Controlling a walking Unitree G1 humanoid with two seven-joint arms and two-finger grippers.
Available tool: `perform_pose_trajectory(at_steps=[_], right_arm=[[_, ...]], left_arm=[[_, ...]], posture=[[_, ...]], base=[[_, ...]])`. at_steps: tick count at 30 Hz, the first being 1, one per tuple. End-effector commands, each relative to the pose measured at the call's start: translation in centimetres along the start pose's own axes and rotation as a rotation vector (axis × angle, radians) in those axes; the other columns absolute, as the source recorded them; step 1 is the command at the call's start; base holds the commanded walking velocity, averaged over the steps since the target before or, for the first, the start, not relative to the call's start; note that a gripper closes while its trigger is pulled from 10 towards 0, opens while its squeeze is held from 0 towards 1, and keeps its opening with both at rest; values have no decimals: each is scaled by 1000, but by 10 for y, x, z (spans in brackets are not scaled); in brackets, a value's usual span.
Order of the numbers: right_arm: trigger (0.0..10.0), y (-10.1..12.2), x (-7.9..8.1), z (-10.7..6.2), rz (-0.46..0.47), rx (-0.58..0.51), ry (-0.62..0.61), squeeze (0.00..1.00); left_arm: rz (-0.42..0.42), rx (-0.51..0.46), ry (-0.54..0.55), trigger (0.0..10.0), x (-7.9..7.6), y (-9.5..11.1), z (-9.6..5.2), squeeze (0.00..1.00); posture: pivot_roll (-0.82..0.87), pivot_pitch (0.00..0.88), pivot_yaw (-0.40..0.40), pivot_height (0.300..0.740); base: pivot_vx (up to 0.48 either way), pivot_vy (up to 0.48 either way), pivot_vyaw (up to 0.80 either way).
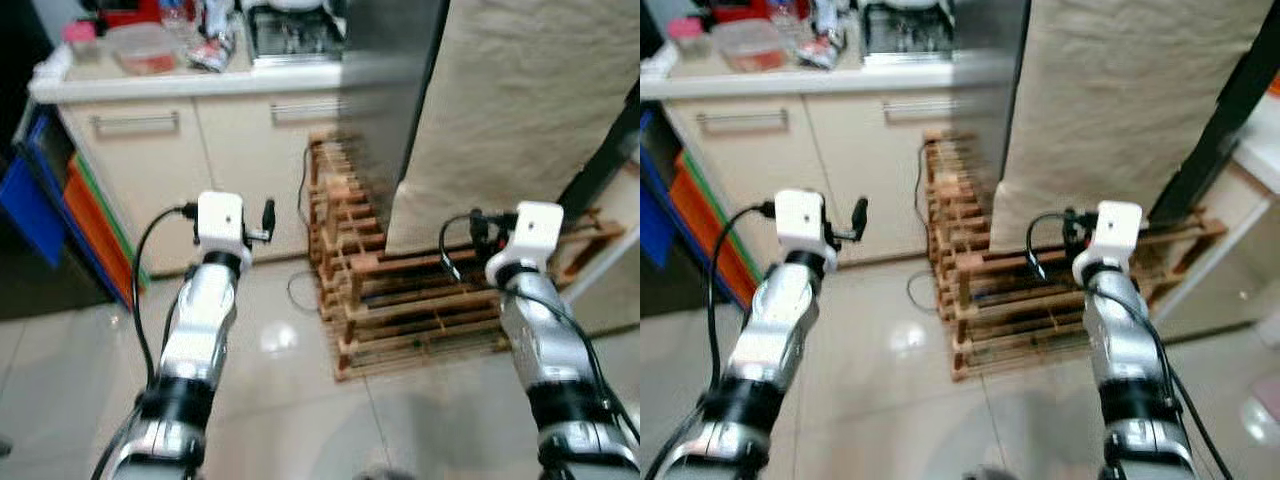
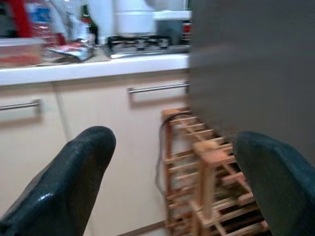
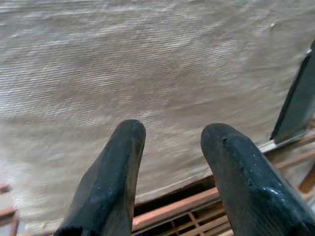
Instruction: Restocking fridge
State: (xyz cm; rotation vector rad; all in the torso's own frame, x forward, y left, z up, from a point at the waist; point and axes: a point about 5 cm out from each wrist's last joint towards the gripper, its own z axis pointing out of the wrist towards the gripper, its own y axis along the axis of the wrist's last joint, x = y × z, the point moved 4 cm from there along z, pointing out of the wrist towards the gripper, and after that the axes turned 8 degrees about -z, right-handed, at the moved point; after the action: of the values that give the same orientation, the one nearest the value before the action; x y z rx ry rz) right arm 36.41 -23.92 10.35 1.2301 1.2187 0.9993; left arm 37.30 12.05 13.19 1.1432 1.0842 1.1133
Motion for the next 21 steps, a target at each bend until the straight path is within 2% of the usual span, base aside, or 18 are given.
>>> perform_pose_trajectory(at_steps=[1, 4, 9, 11, 15, 21], right_arm=[[10000, 7, 9, 4, 3, -22, 17, 0], [10000, 5, 20, 6, 26, -20, 31, 0], [10000, 6, 42, 10, 21, -26, 96, 0], [10000, 7, 43, 11, 4, -32, 99, 0], [10000, 12, 55, 12, -29, -56, 138, 0], [10000, 15, 59, 12, -21, -74, 140, 0]], left_arm=[[18, -11, 38, 10000, 14, 6, 2, 0], [5, -26, 36, 10000, 17, 9, 1, 0], [-55, -52, 25, 10000, 17, 14, -3, 0], [-57, -54, 15, 10000, 15, 14, -4, 0], [-36, -62, 6, 10000, 8, 13, -5, 0], [-23, -48, -1, 10000, 2, 11, 0, 0]], posture=[[-51, 0, -28, 740], [-23, 0, -21, 740], [9, 0, -24, 740], [15, 0, -26, 740], [12, 0, -34, 740], [-5, 0, -31, 740]], base=[[409, 251, 0], [366, 299, 0], [0, 475, 0], [0, 480, 0], [0, 442, 734], [0, 0, 0]])
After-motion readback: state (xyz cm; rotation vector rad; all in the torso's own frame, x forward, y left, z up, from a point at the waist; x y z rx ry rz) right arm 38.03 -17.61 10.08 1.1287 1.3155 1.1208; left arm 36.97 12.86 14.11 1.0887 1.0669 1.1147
